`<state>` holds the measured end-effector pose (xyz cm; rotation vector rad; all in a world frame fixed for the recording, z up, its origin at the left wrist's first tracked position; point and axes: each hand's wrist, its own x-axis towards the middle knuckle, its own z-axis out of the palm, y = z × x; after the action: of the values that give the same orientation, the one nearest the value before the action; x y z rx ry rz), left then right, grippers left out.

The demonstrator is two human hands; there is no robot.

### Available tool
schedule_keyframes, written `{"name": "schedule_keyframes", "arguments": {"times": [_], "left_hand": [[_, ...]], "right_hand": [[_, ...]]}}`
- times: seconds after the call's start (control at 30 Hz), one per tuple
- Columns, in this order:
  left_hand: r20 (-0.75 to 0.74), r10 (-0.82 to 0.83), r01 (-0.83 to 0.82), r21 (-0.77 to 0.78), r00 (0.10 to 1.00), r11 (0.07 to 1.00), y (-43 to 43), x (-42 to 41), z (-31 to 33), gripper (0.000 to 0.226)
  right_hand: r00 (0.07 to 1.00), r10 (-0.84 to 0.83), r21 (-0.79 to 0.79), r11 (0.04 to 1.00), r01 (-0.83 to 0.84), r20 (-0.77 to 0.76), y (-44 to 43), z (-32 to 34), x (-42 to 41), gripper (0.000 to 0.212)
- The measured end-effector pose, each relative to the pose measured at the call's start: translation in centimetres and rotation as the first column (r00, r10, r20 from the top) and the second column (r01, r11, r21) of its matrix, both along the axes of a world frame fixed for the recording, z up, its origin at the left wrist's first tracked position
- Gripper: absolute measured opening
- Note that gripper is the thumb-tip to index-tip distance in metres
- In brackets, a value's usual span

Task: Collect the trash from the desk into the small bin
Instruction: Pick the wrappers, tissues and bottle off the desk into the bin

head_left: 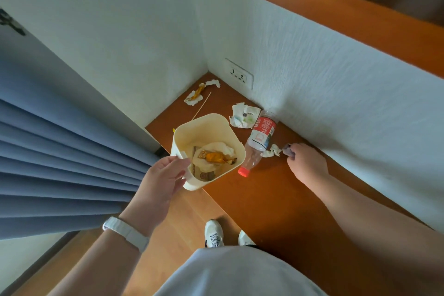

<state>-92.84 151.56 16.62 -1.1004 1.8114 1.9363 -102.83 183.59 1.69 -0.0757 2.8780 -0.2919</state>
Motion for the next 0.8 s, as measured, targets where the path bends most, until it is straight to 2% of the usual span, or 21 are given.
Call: {"name": "schedule_keyframes", "arguments": {"times": [0.1, 0.23, 0.3, 0.37, 0.47, 0.57, 0.63, 0.7, 0.77, 0.8], "left_hand": [[-0.013, -0.033, 0.033, 0.024, 0.999, 0.999, 0.2, -0.2, 0.1, 0.012], [-0.008, -0.091, 0.092, 0.056, 0.996, 0.994, -0.1, -0.8, -0.3, 0.017], [-0.020, -0.126, 0.127, 0.062, 0.992, 0.990, -0.3, -1.3, -0.6, 0.021], [-0.033, -0.160, 0.161, 0.062, 0.987, 0.985, -0.6, -1.7, -0.7, 0.024], [-0.056, -0.196, 0.199, 0.074, 0.979, 0.977, -1.2, -2.3, -0.5, 0.028], [-0.063, -0.191, 0.197, 0.100, 0.980, 0.975, -2.1, -2.1, -0.3, 0.027], [-0.060, -0.189, 0.195, 0.113, 0.980, 0.974, -2.9, -1.9, -0.3, 0.026], [-0.045, -0.195, 0.198, 0.109, 0.980, 0.974, -3.7, -1.5, -0.3, 0.027], [-0.028, -0.201, 0.203, 0.106, 0.979, 0.973, -4.6, -1.0, -0.4, 0.026], [-0.026, -0.212, 0.214, 0.105, 0.977, 0.971, -5.0, -0.7, -0.6, 0.026]], "right_hand": [[0.994, -0.048, -0.045, 0.998, 0.044, -0.101, 0.0, 2.1, 0.8, 0.010], [0.965, -0.120, -0.226, 0.972, 0.067, -0.232, -1.3, 6.6, 1.4, 0.006], [0.937, -0.111, -0.323, 0.946, -0.002, -0.330, -2.3, 8.8, 1.4, 0.003], [0.885, -0.072, -0.385, 0.914, -0.126, -0.460, -3.9, 11.1, 1.6, 0.009], [0.819, 0.059, -0.392, 0.857, -0.335, -0.571, -7.5, 13.9, 2.2, 0.008], [0.790, 0.267, -0.323, 0.805, -0.498, -0.553, -11.7, 15.1, 2.6, 0.007], [0.776, 0.405, -0.279, 0.770, -0.575, -0.483, -14.2, 15.2, 2.5, 0.012], [0.751, 0.526, -0.209, 0.745, -0.633, -0.399, -16.3, 15.0, 2.1, 0.008], [0.740, 0.579, -0.150, 0.744, -0.651, -0.342, -18.1, 14.7, 1.5, 0.002], [0.744, 0.585, -0.136, 0.749, -0.648, -0.323, -18.7, 14.7, 1.2, 0.006]]}}
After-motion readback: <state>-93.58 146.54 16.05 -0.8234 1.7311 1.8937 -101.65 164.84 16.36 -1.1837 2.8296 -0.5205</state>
